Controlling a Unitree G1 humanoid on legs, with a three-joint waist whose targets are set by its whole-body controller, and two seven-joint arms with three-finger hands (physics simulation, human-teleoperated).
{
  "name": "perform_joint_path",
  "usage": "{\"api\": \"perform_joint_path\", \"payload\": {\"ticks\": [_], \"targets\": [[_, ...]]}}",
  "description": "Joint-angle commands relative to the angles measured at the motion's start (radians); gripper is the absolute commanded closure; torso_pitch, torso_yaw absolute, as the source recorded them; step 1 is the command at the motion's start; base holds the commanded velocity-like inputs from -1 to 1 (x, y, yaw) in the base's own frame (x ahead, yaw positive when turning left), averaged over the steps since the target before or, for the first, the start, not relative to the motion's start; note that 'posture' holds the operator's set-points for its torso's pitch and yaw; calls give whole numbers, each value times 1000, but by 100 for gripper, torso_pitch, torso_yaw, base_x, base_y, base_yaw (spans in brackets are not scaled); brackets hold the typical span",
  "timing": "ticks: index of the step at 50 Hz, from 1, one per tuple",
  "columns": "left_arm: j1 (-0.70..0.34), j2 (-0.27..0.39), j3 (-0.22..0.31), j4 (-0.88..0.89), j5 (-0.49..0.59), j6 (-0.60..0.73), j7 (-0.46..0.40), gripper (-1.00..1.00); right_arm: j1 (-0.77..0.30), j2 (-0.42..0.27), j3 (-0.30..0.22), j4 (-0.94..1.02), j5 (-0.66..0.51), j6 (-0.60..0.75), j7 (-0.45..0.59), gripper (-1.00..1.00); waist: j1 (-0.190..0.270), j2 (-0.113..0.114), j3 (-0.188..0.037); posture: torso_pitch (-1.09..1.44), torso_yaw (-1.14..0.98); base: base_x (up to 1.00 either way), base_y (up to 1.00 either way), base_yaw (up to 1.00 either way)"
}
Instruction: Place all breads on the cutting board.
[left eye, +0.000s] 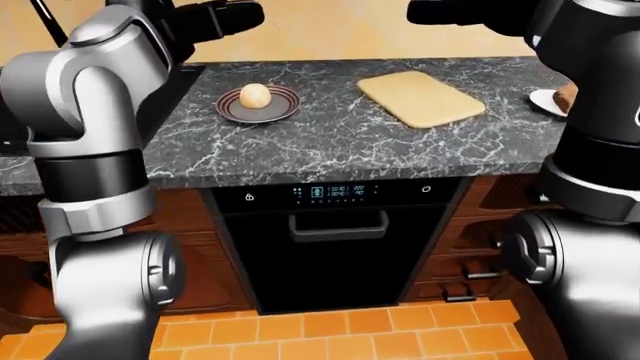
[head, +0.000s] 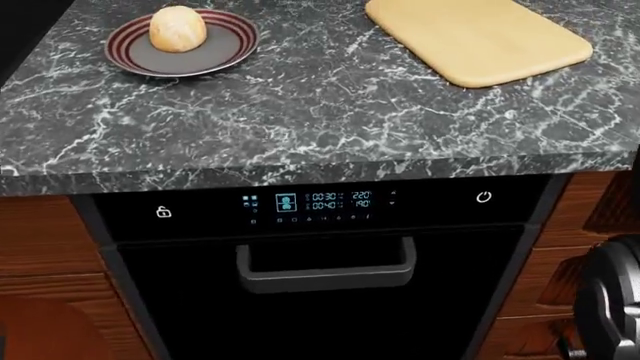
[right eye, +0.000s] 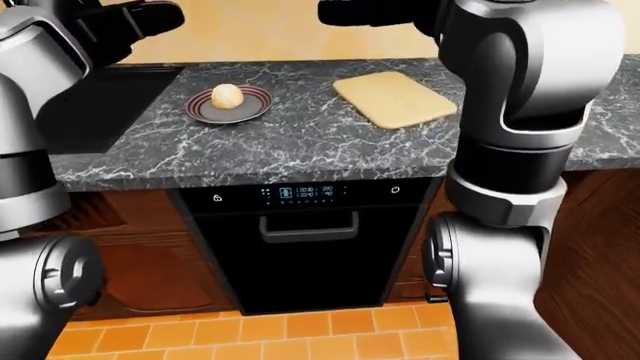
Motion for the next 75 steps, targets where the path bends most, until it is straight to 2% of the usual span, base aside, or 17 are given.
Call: {"api": "perform_joint_path", "payload": {"ticks": [1,4,5,6,12,14,18,19,27,31,32,37,46,48,52,58,75], "targets": [[-20,-4,2,-46,-15,-8,5,-100,-18,-10,-16,-20,-6,-17,-8,-100,-5,3,-20,0,0,45,0,0],[-23,0,-1,-38,-14,-12,2,-100,-22,-11,-15,-15,-7,-19,-7,-100,3,-73,-55,0,0,45,0,0],[-22,-1,0,-40,-15,-10,3,-100,-19,-11,-16,-16,-7,-21,-7,-100,-4,-44,-12,0,0,44,0,0],[-15,-4,1,-53,-19,-4,8,-100,-12,-9,-15,-24,-8,-20,-9,-100,7,-65,11,0,0,44,0,0],[-1,-1,1,-65,-21,-3,7,-100,2,-1,-13,-34,-9,-19,-13,-100,-9,-40,-16,0,0,25,0,0],[-1,-1,1,-68,-22,-1,8,-100,4,3,-11,-33,-9,-23,-13,-100,-11,-36,14,0,0,0,0,0],[3,2,5,-73,-26,4,10,-100,-3,3,-8,-27,-13,-20,-13,-100,-14,56,-24,0,0,0,0,0],[1,3,5,-75,-27,8,12,-100,1,3,-7,-31,-14,-19,-12,-100,-21,36,9,0,0,0,0,0],[2,4,5,-69,-30,1,13,-100,-11,-4,-5,-17,-22,-16,-3,-100,-20,28,37,0,0,0,0,0],[-13,9,5,-51,-29,-4,12,-100,-30,-7,-2,-3,-29,-14,5,-100,-7,-49,16,0,0,0,0,0],[-14,10,5,-49,-28,-6,11,-100,-33,-7,0,0,-31,-15,7,-100,-7,-8,20,0,0,0,0,0],[-4,14,3,-48,-24,-15,2,-100,-37,-7,-1,8,-38,-19,14,-100,-20,13,-13,0,0,0,0,0],[11,15,8,-66,-29,-5,5,-100,-13,5,6,-7,-56,-15,13,-100,-26,12,-17,0,0,0,0,0],[14,17,11,-72,-31,0,6,-100,-14,6,8,-11,-61,-12,17,-100,-12,20,-39,0,0,-8,0,100],[16,25,13,-79,-35,6,6,-100,-19,9,6,-10,-71,-12,18,-100,-34,17,-12,0,0,-8,0,69],[37,37,8,-62,-19,-18,-17,-100,-9,15,9,-9,-83,-14,26,-100,-29,13,-16,0,0,0,0,0],[91,62,-75,45,268,-127,-279,-100,-19,13,2,4,-96,-17,48,-100,-43,28,-5,0,0,0,0,0]]}}
